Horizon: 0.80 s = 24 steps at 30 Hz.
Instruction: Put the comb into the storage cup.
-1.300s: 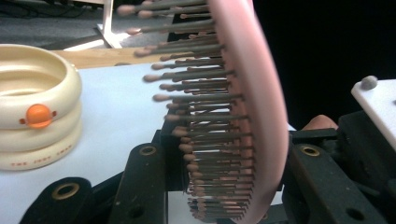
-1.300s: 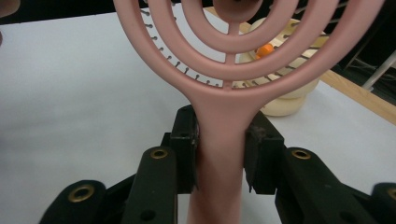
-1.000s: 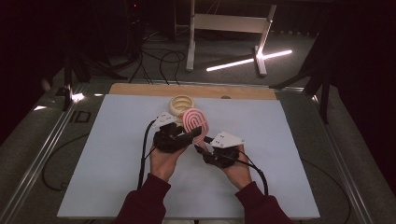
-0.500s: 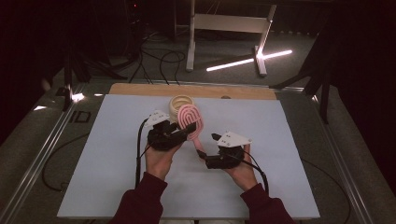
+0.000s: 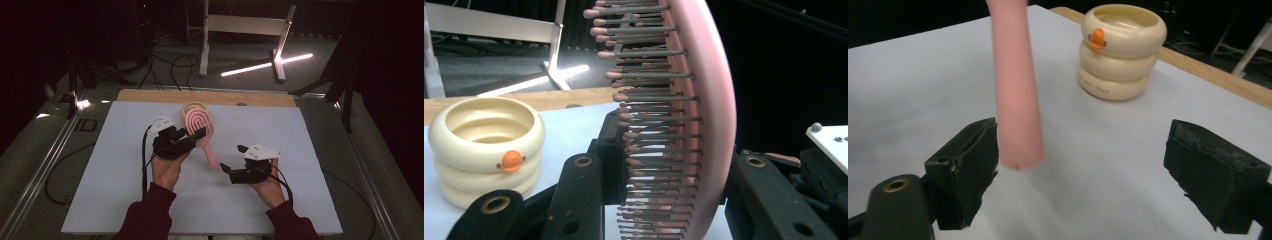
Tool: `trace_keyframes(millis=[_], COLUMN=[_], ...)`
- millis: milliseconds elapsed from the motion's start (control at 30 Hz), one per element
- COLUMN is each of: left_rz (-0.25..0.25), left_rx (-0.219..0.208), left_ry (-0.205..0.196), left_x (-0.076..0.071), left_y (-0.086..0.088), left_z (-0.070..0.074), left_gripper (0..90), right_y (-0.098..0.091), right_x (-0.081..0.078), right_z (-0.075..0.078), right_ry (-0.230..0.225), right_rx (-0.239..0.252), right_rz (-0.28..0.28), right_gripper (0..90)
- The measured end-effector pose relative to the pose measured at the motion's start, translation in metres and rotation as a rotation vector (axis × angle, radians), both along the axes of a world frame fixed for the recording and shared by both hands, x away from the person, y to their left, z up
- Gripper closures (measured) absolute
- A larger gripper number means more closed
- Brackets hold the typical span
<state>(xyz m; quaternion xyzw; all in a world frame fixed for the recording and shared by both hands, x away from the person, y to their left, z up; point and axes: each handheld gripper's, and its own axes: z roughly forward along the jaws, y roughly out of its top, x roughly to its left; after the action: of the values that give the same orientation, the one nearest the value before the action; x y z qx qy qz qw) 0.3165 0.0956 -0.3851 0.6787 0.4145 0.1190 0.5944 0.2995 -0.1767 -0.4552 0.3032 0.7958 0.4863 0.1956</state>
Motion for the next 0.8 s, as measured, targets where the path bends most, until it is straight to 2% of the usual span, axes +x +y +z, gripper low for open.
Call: trace_keyframes(millis=[167,333,800], left_rz=[0.010,0.022,0.054], left_rx=[0.004,0.010,0.015], left_ry=[-0.009,-0.021,-0.042], left_x=[0.001,0.001,0.004], left_y=[0.004,0.007,0.019], left_z=[0.003,0.005,0.014], left_gripper=[63.8,63.8,63.9], right_y=[-0.007,-0.015,-0.042], right_x=[-0.002,-0.006,-0.013], right_z=[-0.001,0.002,-0.009], right_ry=[0.008,-0.015,-0.013], right_rx=[-0.001,0.012,0.036], right_rz=[-0.005,-0.025,-0.087], right_gripper=[13.3,13.1,12.4])
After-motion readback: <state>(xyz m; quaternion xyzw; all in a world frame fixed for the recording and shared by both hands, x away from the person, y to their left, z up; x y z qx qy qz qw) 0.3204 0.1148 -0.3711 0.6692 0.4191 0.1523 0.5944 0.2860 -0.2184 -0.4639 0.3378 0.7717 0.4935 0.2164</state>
